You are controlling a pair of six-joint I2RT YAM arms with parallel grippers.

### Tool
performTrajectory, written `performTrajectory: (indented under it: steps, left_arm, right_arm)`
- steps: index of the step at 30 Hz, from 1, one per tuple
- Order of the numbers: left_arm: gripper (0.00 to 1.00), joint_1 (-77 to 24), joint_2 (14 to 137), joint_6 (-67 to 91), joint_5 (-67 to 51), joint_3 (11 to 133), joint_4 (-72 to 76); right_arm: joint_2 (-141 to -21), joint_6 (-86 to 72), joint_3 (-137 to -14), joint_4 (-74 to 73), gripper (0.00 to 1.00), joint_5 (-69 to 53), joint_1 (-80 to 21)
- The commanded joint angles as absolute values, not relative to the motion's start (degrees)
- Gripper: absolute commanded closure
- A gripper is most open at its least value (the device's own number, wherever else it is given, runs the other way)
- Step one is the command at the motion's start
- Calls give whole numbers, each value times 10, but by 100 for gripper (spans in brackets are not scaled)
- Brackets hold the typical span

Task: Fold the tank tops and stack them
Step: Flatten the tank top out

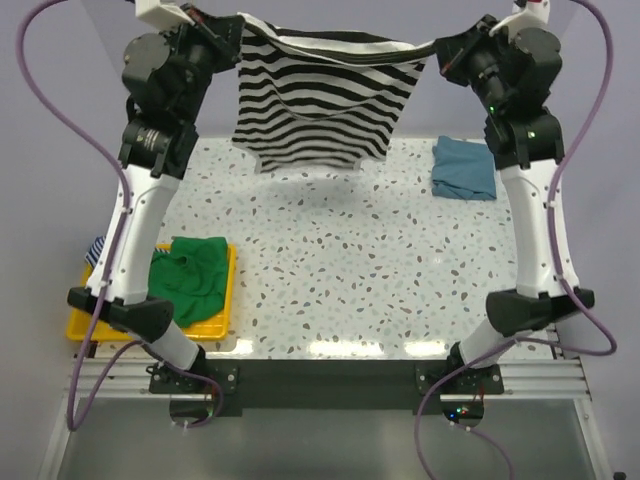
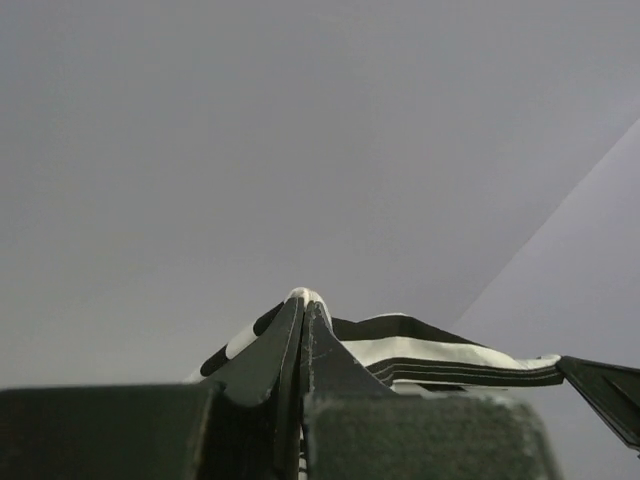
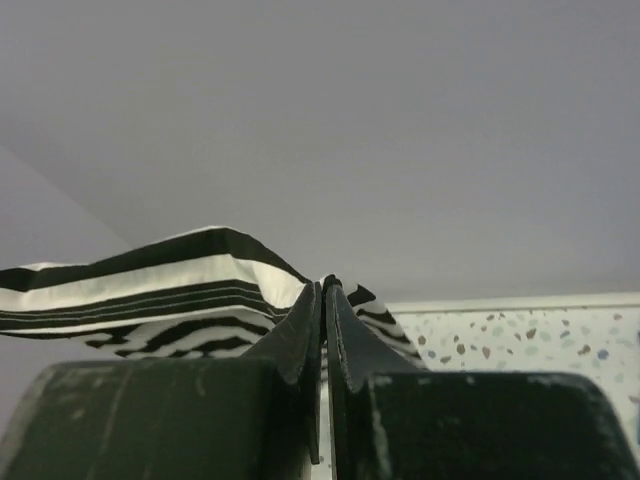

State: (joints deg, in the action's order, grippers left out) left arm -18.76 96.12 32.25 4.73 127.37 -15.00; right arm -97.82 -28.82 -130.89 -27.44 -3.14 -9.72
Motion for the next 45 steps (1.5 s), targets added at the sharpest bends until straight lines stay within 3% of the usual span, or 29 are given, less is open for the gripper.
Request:
performTrajectory:
  steps: [1, 6, 12, 14, 15, 16, 17, 19, 22, 26, 32, 38, 45]
  left_arm:
    - [100, -181, 849, 308, 47, 1151, -89]
    - [100, -181, 732, 371, 47, 846, -92]
    - [100, -195, 636, 452, -50, 476, -77]
    - [99, -207, 617, 459, -75, 386, -76]
    - [93, -221, 612, 465, -81, 361, -77]
    - [84, -231, 598, 470, -99, 340, -70]
    - [69, -253, 592, 481, -99, 317, -70]
    - [61, -271, 576, 483, -84, 316, -97]
    - [55, -277, 570, 472, -54, 354, -148]
    - [54, -277, 605, 450, -5, 430, -192]
    - [61, -273, 765, 408, -12, 527, -124]
    - [68, -276, 988, 370, -17, 679, -120]
    - [69, -276, 1003, 417, -4, 631, -98]
  right_arm:
    - [-877, -267, -1174, -230, 100, -27, -94]
    - [-787, -288, -881, -238, 100, -28, -84]
    - [-694, -301, -551, -256, 98, -2, -66]
    - [-686, -308, -479, -265, 89, 1, -50]
    - [-685, -308, -461, -265, 84, 1, -40]
    - [-683, -308, -447, -267, 68, 1, -35]
    - [-679, -308, -431, -268, 60, 1, -33]
    - [-674, -302, -430, -278, 39, 7, -30]
    - [-664, -294, -458, -303, 30, 24, -30]
    - [-653, -290, -479, -302, 30, 11, -31]
    - [-695, -327, -450, -244, 33, -2, -46]
    - [-891, -328, -555, -210, 37, 61, -44]
    - [-1044, -317, -686, -226, 40, 74, -45]
